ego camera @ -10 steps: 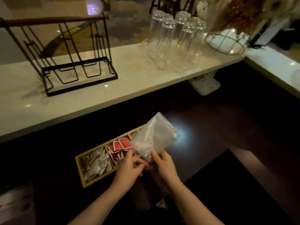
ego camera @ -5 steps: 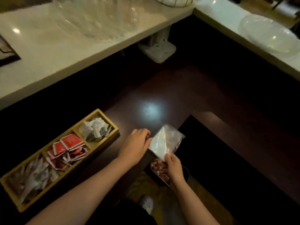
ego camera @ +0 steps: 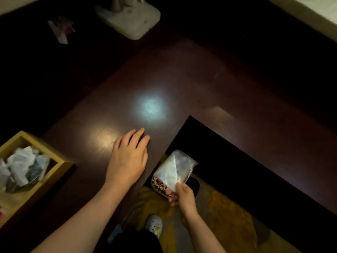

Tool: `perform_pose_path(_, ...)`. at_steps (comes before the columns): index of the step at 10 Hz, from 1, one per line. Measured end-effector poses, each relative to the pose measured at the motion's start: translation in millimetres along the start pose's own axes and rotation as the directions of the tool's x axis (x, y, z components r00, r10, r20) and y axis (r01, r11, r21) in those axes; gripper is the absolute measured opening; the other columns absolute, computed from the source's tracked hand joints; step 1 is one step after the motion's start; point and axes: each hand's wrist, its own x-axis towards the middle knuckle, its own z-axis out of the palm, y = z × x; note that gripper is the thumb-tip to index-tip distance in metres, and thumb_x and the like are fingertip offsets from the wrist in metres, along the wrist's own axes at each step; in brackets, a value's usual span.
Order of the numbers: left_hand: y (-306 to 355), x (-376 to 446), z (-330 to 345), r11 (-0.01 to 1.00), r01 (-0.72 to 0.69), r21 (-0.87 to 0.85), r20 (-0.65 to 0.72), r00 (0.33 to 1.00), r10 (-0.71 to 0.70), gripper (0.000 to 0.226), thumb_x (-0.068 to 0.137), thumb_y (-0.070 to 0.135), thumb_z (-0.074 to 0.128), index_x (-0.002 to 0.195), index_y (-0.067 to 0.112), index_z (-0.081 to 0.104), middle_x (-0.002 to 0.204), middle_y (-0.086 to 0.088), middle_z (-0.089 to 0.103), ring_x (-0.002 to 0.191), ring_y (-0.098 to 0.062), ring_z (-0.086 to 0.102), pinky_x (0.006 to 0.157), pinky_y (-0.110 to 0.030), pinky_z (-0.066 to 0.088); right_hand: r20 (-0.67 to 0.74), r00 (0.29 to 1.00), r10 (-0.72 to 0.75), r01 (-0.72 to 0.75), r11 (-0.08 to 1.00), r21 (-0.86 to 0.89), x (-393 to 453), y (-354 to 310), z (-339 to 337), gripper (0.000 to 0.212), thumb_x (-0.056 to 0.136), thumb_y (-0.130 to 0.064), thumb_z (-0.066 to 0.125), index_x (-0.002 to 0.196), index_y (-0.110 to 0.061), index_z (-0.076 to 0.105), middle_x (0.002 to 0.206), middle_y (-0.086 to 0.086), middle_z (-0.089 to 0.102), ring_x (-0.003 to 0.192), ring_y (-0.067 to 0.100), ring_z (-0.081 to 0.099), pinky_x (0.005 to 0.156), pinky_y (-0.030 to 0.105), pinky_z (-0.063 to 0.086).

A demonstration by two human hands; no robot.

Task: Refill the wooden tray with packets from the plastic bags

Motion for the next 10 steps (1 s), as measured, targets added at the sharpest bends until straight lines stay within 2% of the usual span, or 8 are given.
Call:
perform_pose_path(1,0.9,-0.1,-1.3,1.0,0.005,0.024,0.014,1.0,-0.006,0.035,0.089,0.022,0.051,0.124,0.018,0.054,0.137,-0.004,0.052,0.126,-0.025,0.042,0.103,-0.043,0.036,-0.03,0.994,0.108,-0.106,0.991,0.082,31.8,19.2,1.8,0.026,0.103,-0.02,0.035,0.092,-0.005,0.054,0.064,0.007,0.064,0.043,0.014,0.052,0.04,0.024,0.039)
perform_pose_path(3,1.0,-0.8,-2.2,0.997,-0.004,0.083,0.013,1.0,0.003,0.037,0.09,0.025,0.042,0.125,0.018,0.053,0.138,-0.004,0.05,0.125,-0.026,0.043,0.101,-0.042,0.032,-0.044,0.928,0.369,-0.353,0.912,0.207,95.6,61.5,7.5,0.039,0.102,-0.027,0.035,0.102,0.003,0.06,0.057,0.006,0.065,0.036,0.012,0.053,0.039,0.021,0.036)
perform_pose_path(4,1.8,-0.7,-1.1,0.997,-0.004,0.083,-0.005,1.0,0.004,0.038,0.09,0.024,0.042,0.125,0.016,0.054,0.138,-0.006,0.051,0.124,-0.028,0.044,0.1,-0.043,0.033,-0.061,0.895,0.441,-0.415,0.876,0.245,111.6,73.7,3.8,0.047,0.102,-0.033,0.028,0.087,-0.001,0.059,0.064,0.009,0.063,0.042,0.016,0.053,0.043,0.021,0.035)
perform_pose_path(5,2.7,-0.9,-1.2,0.997,-0.008,0.076,-0.021,1.0,0.009,0.038,0.09,0.024,0.042,0.125,0.016,0.053,0.138,-0.006,0.05,0.125,-0.028,0.044,0.1,-0.044,0.034,-0.076,0.88,0.469,-0.438,0.863,0.253,117.3,85.1,-4.2,0.051,0.101,-0.042,0.028,0.095,-0.002,0.059,0.058,0.009,0.065,0.052,0.022,0.055,0.051,0.024,0.036)
perform_pose_path(6,2.7,-1.8,-1.4,0.997,-0.012,0.077,-0.033,0.999,0.015,0.038,0.09,0.024,0.041,0.124,0.017,0.054,0.138,-0.005,0.05,0.125,-0.027,0.044,0.1,-0.044,0.034,-0.1,0.894,0.437,-0.407,0.884,0.228,118.3,93.0,-12.5,0.05,0.1,-0.043,0.034,0.104,0.0,0.061,0.056,0.009,0.069,0.043,0.02,0.057,0.044,0.02,0.037)
perform_pose_path(8,3.7,-2.3,-1.9,0.997,-0.016,0.079,-0.02,1.0,0.018,0.038,0.09,0.025,0.04,0.125,0.016,0.053,0.138,-0.005,0.05,0.125,-0.028,0.044,0.1,-0.045,0.036,-0.188,0.95,0.25,-0.241,0.968,0.073,85.6,49.8,-40.5,0.028,0.098,-0.02,0.044,0.094,-0.002,0.065,0.06,0.005,0.065,0.04,0.012,0.055,0.038,0.021,0.036)
perform_pose_path(9,4.2,-2.0,-5.1,0.997,-0.016,0.076,-0.012,1.0,0.017,0.039,0.089,0.025,0.039,0.125,0.017,0.053,0.138,-0.005,0.05,0.125,-0.028,0.044,0.1,-0.045,0.037,-0.187,0.981,-0.053,0.063,0.997,0.052,39.5,-15.9,-48.8,0.02,0.096,-0.007,0.047,0.108,0.002,0.061,0.068,0.004,0.063,0.045,0.004,0.057,0.039,0.015,0.041)
perform_pose_path(10,4.1,-1.5,-6.0,0.997,-0.01,0.077,-0.017,1.0,0.011,0.038,0.089,0.026,0.04,0.124,0.017,0.054,0.137,-0.005,0.05,0.126,-0.027,0.044,0.101,-0.045,0.037,-0.185,0.849,-0.495,0.529,0.791,0.308,-41.6,-102.0,-53.6,0.014,0.086,-0.008,0.054,0.092,-0.012,0.067,0.068,0.0,0.064,0.057,0.01,0.054,0.051,0.016,0.044)
